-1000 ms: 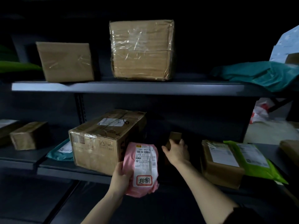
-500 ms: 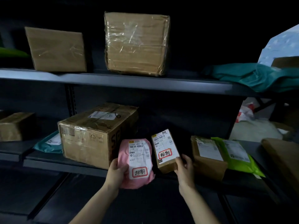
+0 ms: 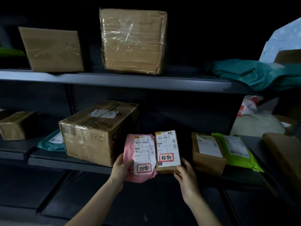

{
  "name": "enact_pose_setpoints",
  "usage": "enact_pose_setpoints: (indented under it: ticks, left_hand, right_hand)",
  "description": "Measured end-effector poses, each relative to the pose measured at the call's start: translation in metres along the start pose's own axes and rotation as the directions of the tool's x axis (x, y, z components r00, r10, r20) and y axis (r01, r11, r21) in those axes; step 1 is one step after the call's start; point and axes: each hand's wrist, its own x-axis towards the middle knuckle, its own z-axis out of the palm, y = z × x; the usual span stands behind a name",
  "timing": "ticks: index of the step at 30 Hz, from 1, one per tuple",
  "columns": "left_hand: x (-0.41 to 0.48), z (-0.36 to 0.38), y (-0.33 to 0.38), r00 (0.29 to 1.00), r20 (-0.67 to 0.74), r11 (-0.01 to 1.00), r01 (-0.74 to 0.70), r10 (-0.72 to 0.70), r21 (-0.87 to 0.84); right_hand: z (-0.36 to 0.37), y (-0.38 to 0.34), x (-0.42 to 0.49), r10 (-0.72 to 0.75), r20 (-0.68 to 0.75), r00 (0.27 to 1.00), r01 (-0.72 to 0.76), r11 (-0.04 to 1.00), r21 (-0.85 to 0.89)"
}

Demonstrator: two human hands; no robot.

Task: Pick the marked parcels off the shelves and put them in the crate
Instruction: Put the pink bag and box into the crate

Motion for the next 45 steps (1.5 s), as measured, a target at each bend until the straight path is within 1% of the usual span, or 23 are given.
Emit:
enact_pose_setpoints:
  ticks: [4,8,11,13,16,21,25,27,29,32,35,37,39,42,45]
  left_hand:
    - [-0.016,0.001,0.023,0.997,0.024,0.997,0.067,-0.068,0.034]
    - [-0.036,0.001,0.06,0.986,0.053,0.987,0.154,-0.157,0.05]
    - [-0.056,-0.002,0.093,0.973,0.086,0.972,0.203,-0.214,0.121]
    - [-0.071,-0.005,0.118,0.964,0.106,0.963,0.228,-0.244,0.141]
    - [-0.099,-0.011,0.152,0.955,0.067,0.95,0.276,-0.288,0.149]
    - [-0.148,-0.032,0.197,0.939,0.038,0.93,0.332,-0.342,0.157]
    - [-0.181,-0.054,0.234,0.945,-0.014,0.935,0.324,-0.326,0.146]
    - [-0.2,-0.072,0.257,0.952,-0.062,0.941,0.306,-0.3,0.141]
    - [-0.221,-0.089,0.28,0.958,-0.109,0.951,0.279,-0.266,0.134]
    - [-0.257,-0.117,0.315,0.954,-0.195,0.963,0.252,-0.229,0.1]
    - [-0.297,-0.147,0.349,0.95,-0.249,0.973,0.216,-0.19,0.079]
    - [-0.322,-0.171,0.368,0.945,-0.283,0.979,0.191,-0.165,0.068]
    - [-0.346,-0.199,0.386,0.928,-0.347,0.985,0.163,-0.134,0.055]
    - [-0.382,-0.247,0.409,0.895,-0.434,0.991,0.132,-0.103,0.037]
    - [-0.416,-0.304,0.431,0.877,-0.476,0.995,0.098,-0.07,0.033]
  right_hand:
    - [-0.003,-0.019,-0.008,0.073,-0.001,0.997,-0.073,0.997,-0.025]
    - [0.002,-0.05,-0.028,0.154,0.018,0.988,-0.153,0.987,-0.039]
    - [0.007,-0.08,-0.046,0.218,0.029,0.976,-0.215,0.974,-0.063]
    - [0.014,-0.102,-0.057,0.255,0.011,0.967,-0.254,0.964,-0.076]
    - [0.028,-0.138,-0.077,0.302,-0.012,0.953,-0.301,0.947,-0.111]
    - [0.057,-0.187,-0.116,0.367,0.021,0.93,-0.359,0.92,-0.159]
    - [0.084,-0.216,-0.138,0.383,0.082,0.92,-0.354,0.903,-0.242]
    - [0.104,-0.235,-0.151,0.377,0.156,0.913,-0.323,0.902,-0.287]
    - [0.127,-0.252,-0.162,0.347,0.257,0.902,-0.261,0.912,-0.317]
    - [0.164,-0.275,-0.181,0.331,0.402,0.854,-0.194,0.919,-0.344]
    - [0.206,-0.29,-0.205,0.312,0.509,0.802,-0.149,0.93,-0.336]
    - [0.238,-0.296,-0.223,0.294,0.554,0.779,-0.126,0.938,-0.322]
    - [0.274,-0.299,-0.243,0.271,0.587,0.763,-0.106,0.948,-0.301]
    - [0.331,-0.299,-0.279,0.276,0.63,0.726,-0.1,0.948,-0.301]
    - [0.389,-0.295,-0.32,0.279,0.671,0.686,-0.093,0.949,-0.3]
